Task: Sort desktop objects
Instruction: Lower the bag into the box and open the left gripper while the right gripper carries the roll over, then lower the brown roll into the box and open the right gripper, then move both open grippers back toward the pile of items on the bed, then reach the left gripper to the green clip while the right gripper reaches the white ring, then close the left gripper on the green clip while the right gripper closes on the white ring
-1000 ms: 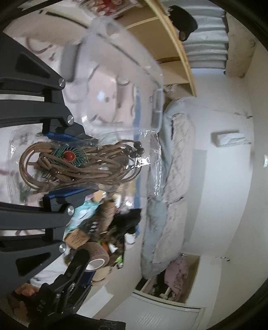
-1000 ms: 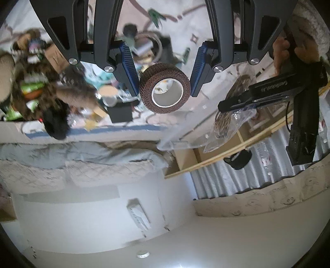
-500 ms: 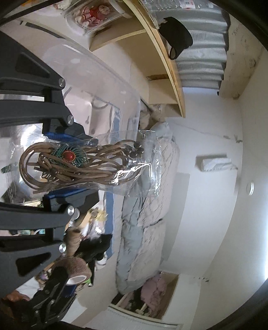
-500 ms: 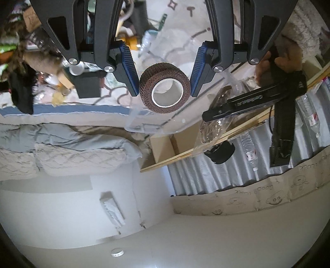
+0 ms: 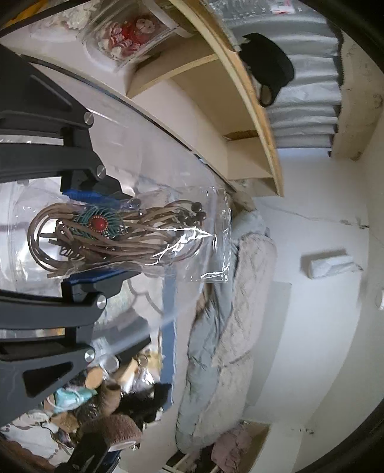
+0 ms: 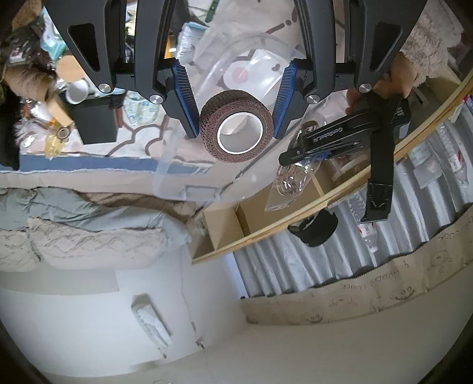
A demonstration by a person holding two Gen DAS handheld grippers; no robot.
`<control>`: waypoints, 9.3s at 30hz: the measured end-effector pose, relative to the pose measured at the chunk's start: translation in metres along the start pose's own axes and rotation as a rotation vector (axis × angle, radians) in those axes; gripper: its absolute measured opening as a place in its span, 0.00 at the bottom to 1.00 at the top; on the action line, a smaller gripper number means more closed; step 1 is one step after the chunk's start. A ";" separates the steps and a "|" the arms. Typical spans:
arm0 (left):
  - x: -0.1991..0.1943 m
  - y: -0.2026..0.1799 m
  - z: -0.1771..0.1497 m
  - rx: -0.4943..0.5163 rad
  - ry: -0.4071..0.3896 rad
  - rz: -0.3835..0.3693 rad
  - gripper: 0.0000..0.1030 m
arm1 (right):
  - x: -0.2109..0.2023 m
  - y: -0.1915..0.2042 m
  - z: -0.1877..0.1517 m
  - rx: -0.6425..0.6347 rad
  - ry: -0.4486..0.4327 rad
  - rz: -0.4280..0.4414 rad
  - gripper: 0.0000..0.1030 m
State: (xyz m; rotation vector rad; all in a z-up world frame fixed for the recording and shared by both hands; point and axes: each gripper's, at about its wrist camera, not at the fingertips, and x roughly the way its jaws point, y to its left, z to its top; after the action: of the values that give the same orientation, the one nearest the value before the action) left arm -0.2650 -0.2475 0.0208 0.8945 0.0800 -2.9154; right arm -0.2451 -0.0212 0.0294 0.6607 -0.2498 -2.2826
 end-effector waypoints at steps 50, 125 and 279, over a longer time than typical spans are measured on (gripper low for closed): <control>-0.054 0.030 -0.042 -0.070 -0.008 0.023 0.71 | 0.123 0.031 -0.020 -0.116 0.404 -0.107 0.49; -0.126 -0.085 -0.076 -0.034 -0.132 -0.080 0.98 | -0.107 -0.023 -0.029 -0.218 -0.022 -0.262 1.00; -0.006 -0.218 -0.280 0.167 0.269 -0.296 0.54 | -0.156 -0.243 -0.230 0.385 0.294 -0.872 0.82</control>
State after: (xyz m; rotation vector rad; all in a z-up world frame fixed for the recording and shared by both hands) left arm -0.1266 -0.0087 -0.2020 1.4113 -0.0143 -3.0816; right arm -0.1769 0.2647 -0.1938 1.5258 -0.2995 -2.9193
